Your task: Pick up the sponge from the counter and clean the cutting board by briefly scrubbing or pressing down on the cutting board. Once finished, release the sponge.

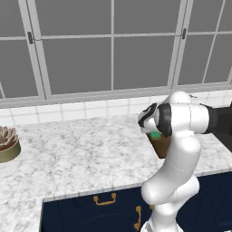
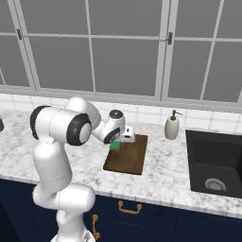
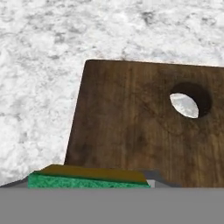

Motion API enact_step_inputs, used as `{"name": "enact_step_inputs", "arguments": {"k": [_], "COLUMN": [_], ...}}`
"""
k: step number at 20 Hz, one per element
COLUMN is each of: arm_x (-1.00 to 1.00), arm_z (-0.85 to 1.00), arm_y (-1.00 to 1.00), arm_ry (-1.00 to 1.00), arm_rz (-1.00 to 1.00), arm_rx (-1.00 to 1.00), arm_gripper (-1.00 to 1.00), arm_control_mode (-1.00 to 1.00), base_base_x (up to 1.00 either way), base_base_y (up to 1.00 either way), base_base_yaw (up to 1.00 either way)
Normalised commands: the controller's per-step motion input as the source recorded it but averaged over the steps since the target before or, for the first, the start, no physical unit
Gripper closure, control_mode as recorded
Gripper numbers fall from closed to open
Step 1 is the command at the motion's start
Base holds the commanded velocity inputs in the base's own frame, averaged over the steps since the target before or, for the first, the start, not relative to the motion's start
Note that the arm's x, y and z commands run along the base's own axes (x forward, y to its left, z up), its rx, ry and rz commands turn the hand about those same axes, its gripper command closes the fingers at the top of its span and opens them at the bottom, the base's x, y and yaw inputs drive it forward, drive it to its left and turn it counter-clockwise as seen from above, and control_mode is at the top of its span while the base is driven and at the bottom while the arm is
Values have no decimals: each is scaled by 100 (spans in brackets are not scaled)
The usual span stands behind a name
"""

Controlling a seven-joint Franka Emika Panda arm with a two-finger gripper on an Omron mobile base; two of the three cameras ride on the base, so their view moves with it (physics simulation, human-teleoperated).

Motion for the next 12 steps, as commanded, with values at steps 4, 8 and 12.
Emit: {"name": "enact_step_inputs", "arguments": {"k": [4,8,12], "arm_x": [68,63,8], "arm_z": [0,0,-2], "arm_y": [-23,-26,-48], "arm_ry": [0,0,0], "arm_rz": [0,0,0], "arm_rx": [0,0,0], "arm_gripper": [100,100,100], "arm_control_mode": [-100,-100,-100], "base_base_x": [0,0,0], "base_base_y": [0,0,0], "base_base_yaw": [0,0,0]}}
